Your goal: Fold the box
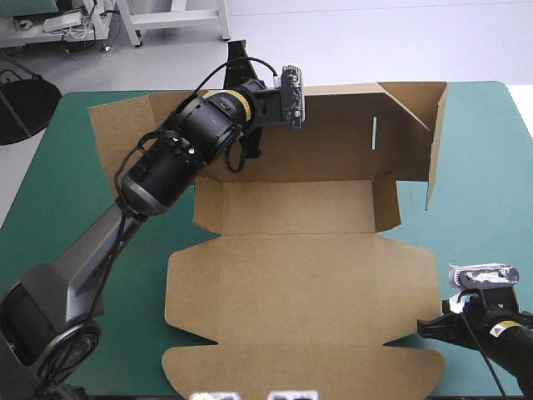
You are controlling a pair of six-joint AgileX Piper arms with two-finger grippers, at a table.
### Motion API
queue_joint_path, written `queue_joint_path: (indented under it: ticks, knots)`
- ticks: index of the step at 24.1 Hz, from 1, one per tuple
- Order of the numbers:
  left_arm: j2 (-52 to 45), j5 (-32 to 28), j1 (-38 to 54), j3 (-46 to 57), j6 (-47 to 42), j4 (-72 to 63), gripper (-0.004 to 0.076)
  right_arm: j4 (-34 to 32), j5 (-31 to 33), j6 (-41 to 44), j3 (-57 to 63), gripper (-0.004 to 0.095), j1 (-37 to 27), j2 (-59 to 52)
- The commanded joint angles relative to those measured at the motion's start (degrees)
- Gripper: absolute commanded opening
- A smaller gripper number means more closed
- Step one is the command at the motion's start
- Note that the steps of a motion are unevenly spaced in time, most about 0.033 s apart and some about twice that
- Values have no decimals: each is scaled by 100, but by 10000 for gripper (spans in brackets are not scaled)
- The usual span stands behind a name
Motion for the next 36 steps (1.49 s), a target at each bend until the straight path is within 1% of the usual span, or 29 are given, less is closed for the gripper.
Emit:
queue_joint_path:
  ticks: [1,4,8,11,14,18,22,25,29,32,36]
  knots:
    - [-340,-732,-30,208,-1113,1153,-9,94,-249,-26,-148,-18,-2,25]
    - [-370,-666,-194,596,-1968,2066,-9,94,-249,-26,-148,-18,-2,25]
    - [-549,-671,-624,1250,-2567,2709,-9,94,-249,-26,-148,-18,-2,25]
    - [-735,-860,-1049,2163,-2943,3151,-9,94,-249,-26,-148,-18,-2,25]
    - [-757,-977,-1183,2823,-3673,3696,-8,94,-249,-26,-148,-18,-2,25]
    - [-739,-1196,-1193,3150,-4496,4190,-8,289,-136,20,-404,-17,-2,25]
    - [-733,-1515,-1197,3314,-4693,4146,-8,631,-102,20,-1102,-17,-2,83]
    - [-733,-1680,-1219,3523,-4760,4187,-8,705,-59,44,-1702,-17,-2,371]
    - [-733,-1712,-1219,3970,-4778,4214,-9,705,7,209,-3220,-17,-2,1418]
    - [-710,-1712,-1219,4032,-4907,4201,-9,731,7,231,-3977,-17,-2,2072]
    - [-575,-1712,-1219,4032,-5087,4442,-8,983,108,231,-4945,-17,-2,3031]
